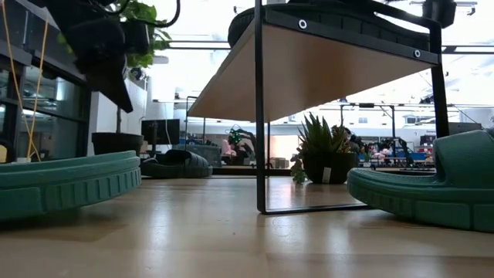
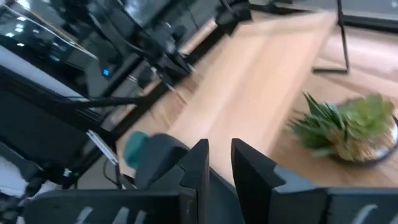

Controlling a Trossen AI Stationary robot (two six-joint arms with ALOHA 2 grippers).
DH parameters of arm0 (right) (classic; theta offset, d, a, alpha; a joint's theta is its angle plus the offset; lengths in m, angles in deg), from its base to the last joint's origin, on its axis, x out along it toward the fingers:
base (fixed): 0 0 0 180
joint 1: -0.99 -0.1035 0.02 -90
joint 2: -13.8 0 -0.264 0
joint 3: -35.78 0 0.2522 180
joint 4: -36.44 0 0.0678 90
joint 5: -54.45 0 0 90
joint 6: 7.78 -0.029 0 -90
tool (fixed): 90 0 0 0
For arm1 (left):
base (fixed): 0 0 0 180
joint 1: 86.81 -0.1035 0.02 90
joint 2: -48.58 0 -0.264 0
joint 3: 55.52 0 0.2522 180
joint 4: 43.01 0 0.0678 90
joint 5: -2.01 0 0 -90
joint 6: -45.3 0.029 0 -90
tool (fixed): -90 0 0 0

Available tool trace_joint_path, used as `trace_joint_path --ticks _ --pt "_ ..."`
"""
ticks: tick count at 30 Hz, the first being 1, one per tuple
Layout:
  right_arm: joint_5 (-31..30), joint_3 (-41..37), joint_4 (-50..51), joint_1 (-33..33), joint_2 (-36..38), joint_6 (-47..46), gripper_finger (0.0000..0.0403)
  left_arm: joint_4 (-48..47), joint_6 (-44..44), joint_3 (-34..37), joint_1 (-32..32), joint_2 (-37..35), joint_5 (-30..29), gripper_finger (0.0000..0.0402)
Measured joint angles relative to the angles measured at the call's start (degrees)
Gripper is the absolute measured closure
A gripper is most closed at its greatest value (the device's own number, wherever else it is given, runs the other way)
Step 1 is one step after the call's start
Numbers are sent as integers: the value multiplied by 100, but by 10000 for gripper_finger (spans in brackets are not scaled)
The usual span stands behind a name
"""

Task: Pick and place slides into the shelf
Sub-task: Adjust the black vase plant

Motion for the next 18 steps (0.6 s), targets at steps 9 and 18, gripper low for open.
trace_joint_path --ticks 9,18 --pt "-149 0 -214 2 257 446 343 -389 -1728 2 75 27 64 396" --pt "-112 0 -210 2 292 731 343 -764 -2589 2 119 25 -107 396"
